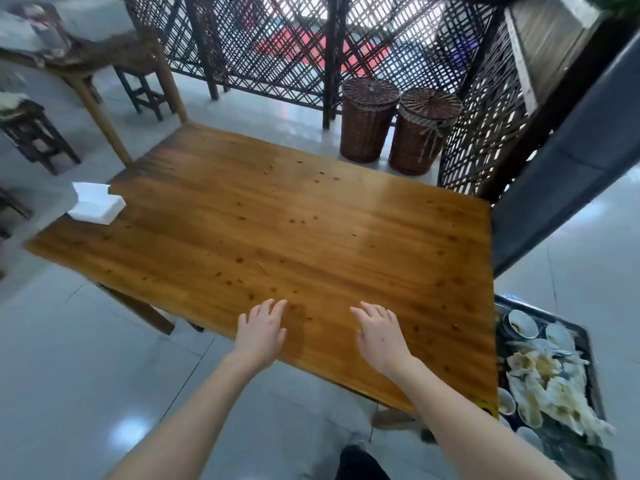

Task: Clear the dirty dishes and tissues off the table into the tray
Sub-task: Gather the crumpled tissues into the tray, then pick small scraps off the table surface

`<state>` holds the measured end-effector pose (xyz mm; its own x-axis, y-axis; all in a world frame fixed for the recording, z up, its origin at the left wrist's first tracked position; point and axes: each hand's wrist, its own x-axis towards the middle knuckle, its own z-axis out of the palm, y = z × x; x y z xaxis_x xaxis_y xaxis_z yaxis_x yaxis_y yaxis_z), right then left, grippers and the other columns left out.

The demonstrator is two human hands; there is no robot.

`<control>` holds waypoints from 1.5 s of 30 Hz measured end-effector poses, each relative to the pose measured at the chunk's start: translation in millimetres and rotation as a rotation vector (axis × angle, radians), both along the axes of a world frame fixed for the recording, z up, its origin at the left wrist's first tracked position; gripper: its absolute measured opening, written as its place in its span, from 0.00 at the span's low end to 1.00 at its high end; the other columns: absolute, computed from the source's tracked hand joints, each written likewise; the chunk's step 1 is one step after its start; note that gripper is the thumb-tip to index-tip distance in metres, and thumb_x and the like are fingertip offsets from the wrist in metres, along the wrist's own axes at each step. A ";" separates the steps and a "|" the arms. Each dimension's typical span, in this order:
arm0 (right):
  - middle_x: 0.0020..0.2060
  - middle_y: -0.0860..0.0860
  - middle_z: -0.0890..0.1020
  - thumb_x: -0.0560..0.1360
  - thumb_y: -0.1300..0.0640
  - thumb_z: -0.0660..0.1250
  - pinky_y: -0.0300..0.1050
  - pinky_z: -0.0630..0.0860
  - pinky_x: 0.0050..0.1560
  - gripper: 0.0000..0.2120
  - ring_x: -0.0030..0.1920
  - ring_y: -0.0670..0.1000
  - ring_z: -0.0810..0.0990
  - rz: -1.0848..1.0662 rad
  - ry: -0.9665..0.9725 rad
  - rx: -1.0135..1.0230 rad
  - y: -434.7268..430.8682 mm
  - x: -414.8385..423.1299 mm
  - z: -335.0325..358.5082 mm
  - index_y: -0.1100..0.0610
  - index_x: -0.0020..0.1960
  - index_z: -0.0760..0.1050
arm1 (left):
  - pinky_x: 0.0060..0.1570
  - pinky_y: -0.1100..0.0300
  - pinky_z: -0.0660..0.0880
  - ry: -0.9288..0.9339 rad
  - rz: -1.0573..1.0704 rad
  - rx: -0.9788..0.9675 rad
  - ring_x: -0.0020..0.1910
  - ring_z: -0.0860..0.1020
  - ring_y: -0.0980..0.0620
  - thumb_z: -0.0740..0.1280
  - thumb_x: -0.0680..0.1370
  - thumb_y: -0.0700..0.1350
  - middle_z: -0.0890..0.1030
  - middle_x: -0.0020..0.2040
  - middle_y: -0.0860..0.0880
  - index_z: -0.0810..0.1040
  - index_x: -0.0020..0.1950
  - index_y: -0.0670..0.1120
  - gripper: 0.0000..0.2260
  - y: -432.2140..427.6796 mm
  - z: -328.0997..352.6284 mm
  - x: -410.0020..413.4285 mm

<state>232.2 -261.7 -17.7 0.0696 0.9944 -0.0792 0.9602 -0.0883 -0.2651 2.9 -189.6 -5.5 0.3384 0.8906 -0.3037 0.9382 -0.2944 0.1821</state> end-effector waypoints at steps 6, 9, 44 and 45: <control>0.71 0.54 0.68 0.78 0.63 0.59 0.54 0.58 0.73 0.23 0.73 0.54 0.63 0.138 0.033 -0.008 52.8 -57.2 -5.8 0.53 0.72 0.66 | 0.73 0.47 0.58 -0.045 0.170 -0.015 0.75 0.59 0.47 0.57 0.83 0.51 0.59 0.77 0.49 0.55 0.78 0.52 0.24 17.0 -6.6 -69.7; 0.72 0.53 0.67 0.78 0.64 0.58 0.54 0.56 0.73 0.23 0.73 0.55 0.61 0.223 0.076 -0.035 81.8 -93.2 -7.6 0.53 0.72 0.65 | 0.72 0.50 0.59 -0.033 0.245 -0.040 0.74 0.59 0.47 0.57 0.82 0.50 0.58 0.77 0.48 0.54 0.78 0.52 0.25 25.5 -11.9 -108.7; 0.68 0.51 0.72 0.79 0.65 0.59 0.50 0.63 0.70 0.20 0.69 0.54 0.67 0.303 0.165 -0.058 434.2 -378.9 5.5 0.55 0.69 0.69 | 0.68 0.49 0.65 -0.014 0.482 -0.041 0.71 0.65 0.46 0.58 0.82 0.51 0.62 0.75 0.48 0.58 0.76 0.51 0.23 330.9 -9.7 -405.6; 0.68 0.51 0.72 0.79 0.65 0.59 0.49 0.63 0.70 0.20 0.69 0.54 0.67 0.282 0.168 -0.056 440.8 -384.0 4.4 0.55 0.69 0.69 | 0.68 0.49 0.65 -0.024 0.469 -0.040 0.71 0.65 0.46 0.58 0.82 0.51 0.62 0.75 0.48 0.58 0.76 0.51 0.23 341.8 -11.7 -408.3</control>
